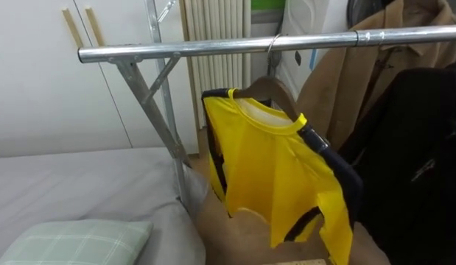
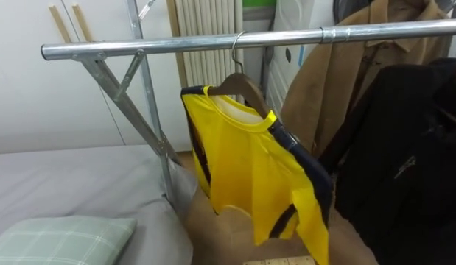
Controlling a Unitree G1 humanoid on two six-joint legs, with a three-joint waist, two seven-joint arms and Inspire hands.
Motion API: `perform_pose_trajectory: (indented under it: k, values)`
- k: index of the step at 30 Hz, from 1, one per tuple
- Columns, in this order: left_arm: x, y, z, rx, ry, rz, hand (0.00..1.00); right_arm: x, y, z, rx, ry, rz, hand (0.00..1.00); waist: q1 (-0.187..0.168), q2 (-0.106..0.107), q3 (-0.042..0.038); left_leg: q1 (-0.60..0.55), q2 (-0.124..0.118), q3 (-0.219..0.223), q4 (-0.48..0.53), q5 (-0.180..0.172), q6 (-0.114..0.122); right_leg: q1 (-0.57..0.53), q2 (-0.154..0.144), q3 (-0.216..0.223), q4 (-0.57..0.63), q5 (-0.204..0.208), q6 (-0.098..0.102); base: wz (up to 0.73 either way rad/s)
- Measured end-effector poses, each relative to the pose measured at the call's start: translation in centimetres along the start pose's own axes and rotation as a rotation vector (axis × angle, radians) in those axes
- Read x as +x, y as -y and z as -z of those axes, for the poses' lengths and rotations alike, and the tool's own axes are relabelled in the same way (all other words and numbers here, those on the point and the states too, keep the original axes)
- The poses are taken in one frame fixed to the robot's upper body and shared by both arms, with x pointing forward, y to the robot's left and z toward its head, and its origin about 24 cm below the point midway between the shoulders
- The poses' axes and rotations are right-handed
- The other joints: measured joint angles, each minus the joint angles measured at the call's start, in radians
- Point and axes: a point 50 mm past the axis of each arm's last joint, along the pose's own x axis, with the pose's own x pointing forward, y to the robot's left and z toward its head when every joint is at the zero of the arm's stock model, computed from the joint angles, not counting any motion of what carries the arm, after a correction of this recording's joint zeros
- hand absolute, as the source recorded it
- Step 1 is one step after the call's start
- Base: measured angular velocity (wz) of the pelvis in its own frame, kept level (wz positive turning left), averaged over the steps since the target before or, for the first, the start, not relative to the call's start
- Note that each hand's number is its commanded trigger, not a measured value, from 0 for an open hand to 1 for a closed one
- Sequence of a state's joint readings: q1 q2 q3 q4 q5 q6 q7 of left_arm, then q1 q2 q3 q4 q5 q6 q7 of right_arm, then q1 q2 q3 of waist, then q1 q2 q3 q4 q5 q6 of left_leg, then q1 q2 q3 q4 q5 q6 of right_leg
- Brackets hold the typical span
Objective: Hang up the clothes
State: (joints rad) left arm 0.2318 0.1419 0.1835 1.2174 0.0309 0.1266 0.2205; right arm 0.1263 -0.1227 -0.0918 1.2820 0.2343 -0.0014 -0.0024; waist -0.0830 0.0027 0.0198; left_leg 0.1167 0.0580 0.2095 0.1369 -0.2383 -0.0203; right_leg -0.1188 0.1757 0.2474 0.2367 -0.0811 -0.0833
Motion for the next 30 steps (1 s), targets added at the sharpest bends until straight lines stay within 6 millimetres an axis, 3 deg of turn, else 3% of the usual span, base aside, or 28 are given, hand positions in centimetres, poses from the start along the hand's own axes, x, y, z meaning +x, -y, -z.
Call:
perform_pose_trajectory:
  k: [8,11,14,20,22,23,25,28,30]
  values:
    - [0.0,-0.2,-0.7,-0.005,0.017,-0.035,0.00,0.2,-1.1,-1.7,-0.094,0.048,-0.041,0.00,0.015,-0.004,0.0001,-0.007,0.006,0.000,-0.001,0.002,-0.004,-0.010,0.001,-0.015,0.006,-0.004,-0.007,0.03]
    - [0.0,-0.3,-1.5,-0.010,0.044,-0.045,0.00,0.2,-1.1,-1.9,-0.158,0.055,-0.051,0.00,0.039,-0.007,-0.0025,-0.022,0.012,-0.019,0.014,-0.001,-0.010,-0.012,-0.001,-0.039,0.006,-0.009,-0.015,0.23]
    - [0.0,-0.4,-2.3,-0.006,0.079,-0.048,0.00,0.2,-1.4,-2.6,-0.209,0.071,-0.055,0.00,0.047,-0.010,-0.0050,-0.061,0.015,-0.057,0.049,-0.001,-0.011,-0.017,-0.018,-0.080,-0.001,-0.010,-0.023,0.44]
    - [-0.3,0.6,-4.4,0.051,0.179,-0.020,0.00,0.2,-1.1,-3.4,-0.318,0.088,-0.031,0.00,0.068,-0.002,-0.0061,-0.099,0.022,-0.040,0.085,0.025,-0.029,0.020,-0.064,-0.232,-0.029,-0.023,-0.040,0.79]
    - [-0.4,0.8,-5.0,0.049,0.199,0.003,0.00,0.2,-1.0,-3.4,-0.334,0.086,-0.023,0.00,0.070,-0.005,-0.0093,-0.114,0.041,0.060,0.111,0.040,-0.033,0.035,-0.089,-0.306,-0.032,-0.046,-0.049,0.95]
    - [-0.4,0.9,-5.1,0.048,0.201,0.012,0.00,0.2,-0.9,-3.4,-0.336,0.085,-0.022,0.00,0.068,-0.006,-0.0096,-0.121,0.050,0.082,0.124,0.041,-0.033,0.038,-0.096,-0.331,-0.032,-0.048,-0.052,1.16]
    - [-0.6,1.5,-6.0,0.046,0.224,0.054,0.00,0.3,-0.7,-3.3,-0.331,0.071,-0.014,0.00,0.058,-0.009,-0.0113,-0.140,0.093,0.192,0.215,0.027,-0.019,0.056,-0.119,-0.428,-0.027,-0.066,-0.059,1.23]
    - [-0.6,1.5,-6.6,0.071,0.241,0.073,0.00,0.3,-0.4,-3.4,-0.334,0.069,-0.002,0.00,0.060,-0.007,-0.0106,-0.137,0.137,0.273,0.309,-0.005,-0.011,0.075,-0.135,-0.529,-0.013,-0.097,-0.051,1.09]
    - [-0.6,1.7,-6.4,0.092,0.238,0.096,0.00,0.2,0.1,-3.3,-0.338,0.062,0.010,0.00,0.058,-0.004,-0.0075,-0.123,0.143,0.301,0.316,-0.008,-0.012,0.091,-0.150,-0.586,-0.011,-0.108,-0.046,1.01]
